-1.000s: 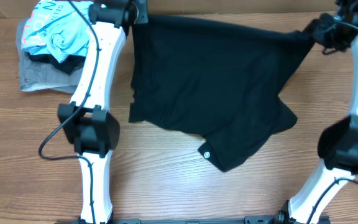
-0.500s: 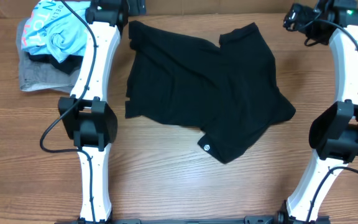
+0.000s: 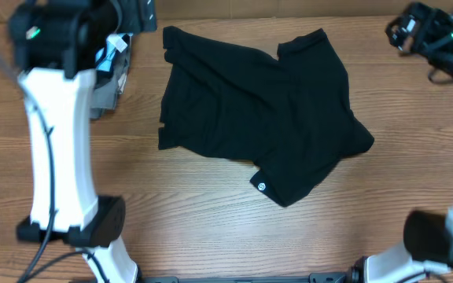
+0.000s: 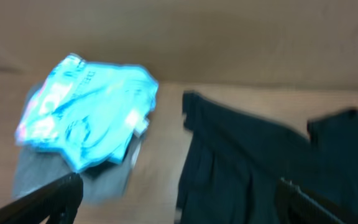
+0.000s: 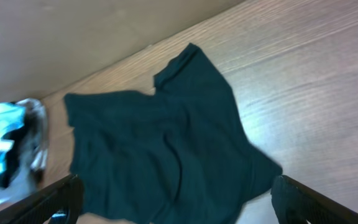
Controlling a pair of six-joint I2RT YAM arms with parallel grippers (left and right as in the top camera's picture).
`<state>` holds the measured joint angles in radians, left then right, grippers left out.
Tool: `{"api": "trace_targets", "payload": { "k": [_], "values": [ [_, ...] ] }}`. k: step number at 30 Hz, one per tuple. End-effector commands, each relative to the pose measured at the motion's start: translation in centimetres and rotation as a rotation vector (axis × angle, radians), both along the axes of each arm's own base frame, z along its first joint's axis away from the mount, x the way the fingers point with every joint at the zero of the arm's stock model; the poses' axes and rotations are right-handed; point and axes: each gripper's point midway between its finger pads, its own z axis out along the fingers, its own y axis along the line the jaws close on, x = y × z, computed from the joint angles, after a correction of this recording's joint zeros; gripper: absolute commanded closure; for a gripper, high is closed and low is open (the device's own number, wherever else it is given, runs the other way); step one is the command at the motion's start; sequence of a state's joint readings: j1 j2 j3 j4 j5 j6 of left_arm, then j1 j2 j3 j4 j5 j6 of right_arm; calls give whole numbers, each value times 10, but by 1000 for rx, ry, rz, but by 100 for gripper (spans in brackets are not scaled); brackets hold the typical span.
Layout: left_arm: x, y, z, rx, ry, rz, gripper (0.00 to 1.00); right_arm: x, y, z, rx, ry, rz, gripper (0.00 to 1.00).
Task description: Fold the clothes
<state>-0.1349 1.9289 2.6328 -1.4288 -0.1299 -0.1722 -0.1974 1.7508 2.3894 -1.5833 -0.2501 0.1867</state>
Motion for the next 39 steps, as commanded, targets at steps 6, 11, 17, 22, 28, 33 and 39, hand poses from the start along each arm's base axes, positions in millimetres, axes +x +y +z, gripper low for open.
{"api": "trace_targets", "payload": {
  "k": [6,11,17,22,28,33,39],
  "values": [
    [-43,2,-45,-4,260,5,0,-57,11,27,29,-13,-39,0],
    [-50,-18,-44,-95,279,-68,0,-76,21,44,37,-70,-24,0],
    [-64,-18,-44,-102,295,-78,0,-112,36,23,49,-5,-15,0],
    [-85,-9,-72,-78,409,-25,0,-139,38,-32,85,165,-53,0],
    [-103,7,-131,-14,604,71,0,-158,41,-102,114,351,-67,0],
    [-96,4,-184,-16,677,83,0,-159,41,-157,135,444,-89,0],
    [-93,0,-248,-29,728,73,2,-169,43,-215,157,554,-115,0]
  ]
}}
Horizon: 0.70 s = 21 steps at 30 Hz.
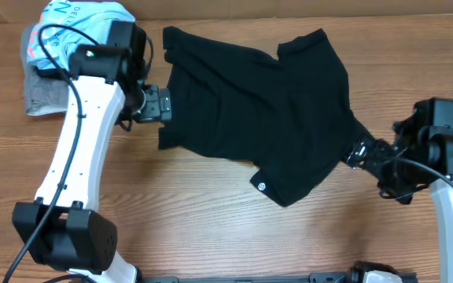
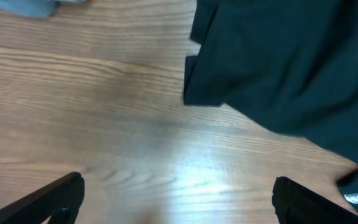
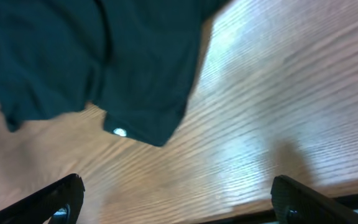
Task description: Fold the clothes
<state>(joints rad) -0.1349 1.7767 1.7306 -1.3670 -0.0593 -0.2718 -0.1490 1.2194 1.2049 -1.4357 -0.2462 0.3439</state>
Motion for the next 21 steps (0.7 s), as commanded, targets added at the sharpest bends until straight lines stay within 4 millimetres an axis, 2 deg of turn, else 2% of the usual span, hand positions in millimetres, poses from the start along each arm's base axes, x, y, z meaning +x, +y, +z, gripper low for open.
{"api": "trace_targets", "payload": {
  "k": [1,2,3,11,17,21],
  "values": [
    [-9,1,-34,-2,45,19,3,-11,2,-24,2,42,-19,0],
    [-8,1,-50,0,43,11,4,-13,3,-35,4,57,-18,0],
    [-6,1,-58,0,36,3,4,-14,4,-41,4,61,-17,0],
    [4,0,-109,-6,-22,-15,4,8,5,-72,1,-9,-41,0],
    [2,-3,-137,-23,-13,-18,7,9,5,-92,3,15,-41,1],
    [-1,5,-152,22,21,-9,5,5,6,-101,4,38,-32,0]
  ]
}}
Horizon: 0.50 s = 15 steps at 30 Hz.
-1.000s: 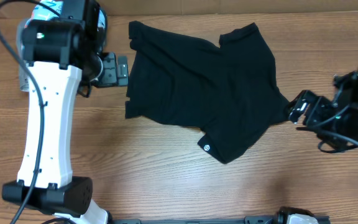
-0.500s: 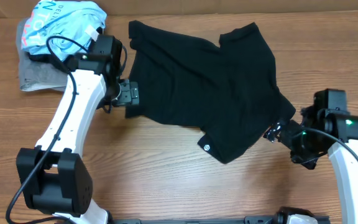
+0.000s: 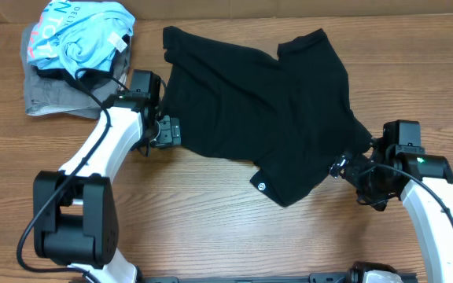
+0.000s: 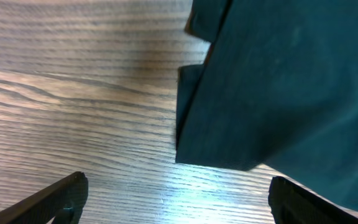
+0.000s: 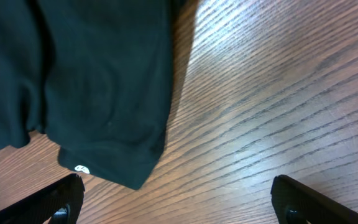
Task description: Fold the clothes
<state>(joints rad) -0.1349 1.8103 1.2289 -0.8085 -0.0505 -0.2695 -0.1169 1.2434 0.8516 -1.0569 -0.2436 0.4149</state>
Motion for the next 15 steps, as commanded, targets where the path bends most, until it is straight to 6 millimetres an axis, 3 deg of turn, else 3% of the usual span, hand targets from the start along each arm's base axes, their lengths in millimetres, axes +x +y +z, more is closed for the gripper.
{"api": "trace_targets", "payload": {
  "k": [1,5,12,14,15],
  "values": [
    [-4,8,-22,39,45,-5,4,-5,0,-11,-7,25,5,0],
    [-5,5,-38,28,79,11,6,-7,2,-17,-6,35,15,0],
    [-8,-1,-71,0,142,9,17,-3,18,-17,-10,8,82,5],
    [-8,-2,-77,-1,146,25,26,-2,28,-17,-9,-4,124,8],
    [-6,-2,-79,-2,142,26,35,-1,33,-17,-9,-7,141,9]
  ]
}}
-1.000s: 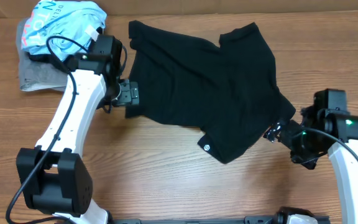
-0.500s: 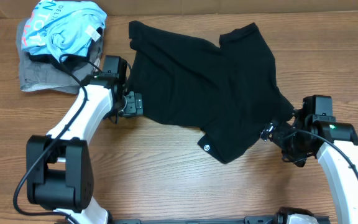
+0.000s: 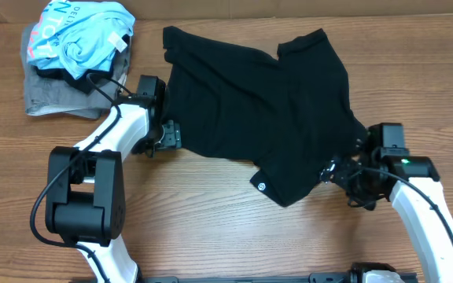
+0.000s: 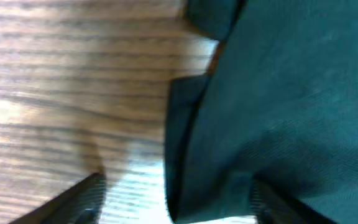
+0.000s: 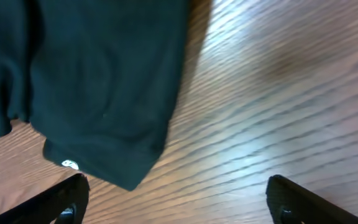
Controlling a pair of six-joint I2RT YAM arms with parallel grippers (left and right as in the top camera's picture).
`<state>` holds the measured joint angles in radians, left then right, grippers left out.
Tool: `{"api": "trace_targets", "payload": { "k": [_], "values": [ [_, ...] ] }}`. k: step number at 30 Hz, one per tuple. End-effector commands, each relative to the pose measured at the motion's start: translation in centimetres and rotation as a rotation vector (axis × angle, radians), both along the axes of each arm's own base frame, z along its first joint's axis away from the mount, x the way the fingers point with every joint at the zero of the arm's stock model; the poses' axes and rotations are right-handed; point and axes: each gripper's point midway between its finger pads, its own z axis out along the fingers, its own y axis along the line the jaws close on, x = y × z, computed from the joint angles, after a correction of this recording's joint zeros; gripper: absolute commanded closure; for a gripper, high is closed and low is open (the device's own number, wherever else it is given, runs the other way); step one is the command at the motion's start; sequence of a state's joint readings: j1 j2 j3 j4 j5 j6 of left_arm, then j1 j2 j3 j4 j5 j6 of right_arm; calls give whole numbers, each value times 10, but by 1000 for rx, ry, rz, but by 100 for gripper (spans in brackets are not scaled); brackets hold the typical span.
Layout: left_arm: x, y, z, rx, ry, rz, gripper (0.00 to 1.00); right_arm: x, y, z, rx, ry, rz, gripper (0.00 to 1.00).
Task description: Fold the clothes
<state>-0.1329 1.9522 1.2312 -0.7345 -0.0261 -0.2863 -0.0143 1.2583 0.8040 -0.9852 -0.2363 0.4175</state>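
Note:
A black garment (image 3: 258, 110) lies spread and rumpled across the middle of the wooden table, a small white logo (image 3: 262, 186) on its near corner. My left gripper (image 3: 166, 135) is low at the garment's left lower corner, open, with the cloth edge (image 4: 185, 143) between its fingertips (image 4: 86, 193). My right gripper (image 3: 336, 174) is open beside the garment's right lower edge (image 5: 135, 143), its fingers (image 5: 61, 199) wide apart over cloth and bare wood.
A stack of folded clothes sits at the far left: a light blue printed piece (image 3: 77, 35) on grey ones (image 3: 49, 98). Bare wood (image 3: 211, 228) runs along the near side of the table.
Both grippers are closer to the garment. The left one sits lower at the left corner, the cloth now filling more of its view. The right one has shifted slightly left toward the logo corner.
Both arms were raised near the back of the table, the garment lying untouched. Then each gripper was down beside the garment, left at its left edge, right at its right edge. They have since closed in on the lower corners, still open. The garment has not moved.

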Motion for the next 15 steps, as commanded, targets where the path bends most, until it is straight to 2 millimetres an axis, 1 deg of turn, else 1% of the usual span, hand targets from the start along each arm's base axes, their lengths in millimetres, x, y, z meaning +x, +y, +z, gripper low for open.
{"api": "trace_targets", "payload": {
  "k": [1,2,4,6,7,10,12,15],
  "values": [
    [-9,2,-33,15,67,11,49,-1,16,-4,-4,2,52,9],
    [-7,3,-33,13,59,12,61,-1,20,-5,-8,5,57,9],
    [0,3,-33,11,32,14,96,-1,30,-9,-7,17,76,9],
    [5,2,-31,8,15,14,96,-2,40,-16,-4,44,83,10],
    [9,1,-27,7,8,14,96,-4,49,-23,-4,77,92,12],
    [15,0,-17,5,-3,13,96,-8,61,-38,-27,129,84,18],
    [20,0,-9,5,-7,13,96,-11,61,-48,-77,161,53,23],
    [27,0,6,10,-6,10,96,-14,54,-61,-165,200,-5,30]
  ]
}}
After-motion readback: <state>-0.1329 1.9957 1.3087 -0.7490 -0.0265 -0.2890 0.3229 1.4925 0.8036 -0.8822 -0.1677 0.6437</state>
